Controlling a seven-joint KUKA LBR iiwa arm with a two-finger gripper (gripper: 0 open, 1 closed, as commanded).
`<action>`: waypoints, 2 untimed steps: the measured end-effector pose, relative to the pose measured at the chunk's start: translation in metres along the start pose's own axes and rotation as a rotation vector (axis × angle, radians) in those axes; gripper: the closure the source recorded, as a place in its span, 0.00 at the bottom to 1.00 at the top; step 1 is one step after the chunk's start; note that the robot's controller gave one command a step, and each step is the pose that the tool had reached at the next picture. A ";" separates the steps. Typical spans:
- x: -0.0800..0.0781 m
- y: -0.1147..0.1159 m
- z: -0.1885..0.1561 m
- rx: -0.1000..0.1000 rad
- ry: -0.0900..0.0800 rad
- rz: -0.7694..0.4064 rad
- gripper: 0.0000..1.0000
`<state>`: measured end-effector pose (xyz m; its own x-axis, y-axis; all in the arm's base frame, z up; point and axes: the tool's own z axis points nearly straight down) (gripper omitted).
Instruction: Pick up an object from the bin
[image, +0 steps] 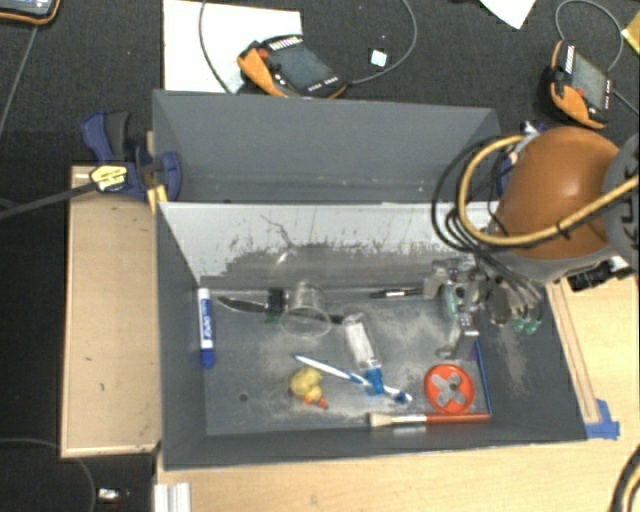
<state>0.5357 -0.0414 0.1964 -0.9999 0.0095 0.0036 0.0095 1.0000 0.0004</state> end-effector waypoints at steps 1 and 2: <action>-0.002 0.000 -0.003 0.001 -0.007 -0.002 0.00; 0.032 0.081 0.127 -0.002 -0.006 0.090 0.00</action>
Offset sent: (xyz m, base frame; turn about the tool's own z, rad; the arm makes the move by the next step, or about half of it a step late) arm -0.0319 0.0806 -0.1264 0.0905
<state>0.5036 0.0403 0.0699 -0.9951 0.0988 -0.0022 0.0988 0.9951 0.0019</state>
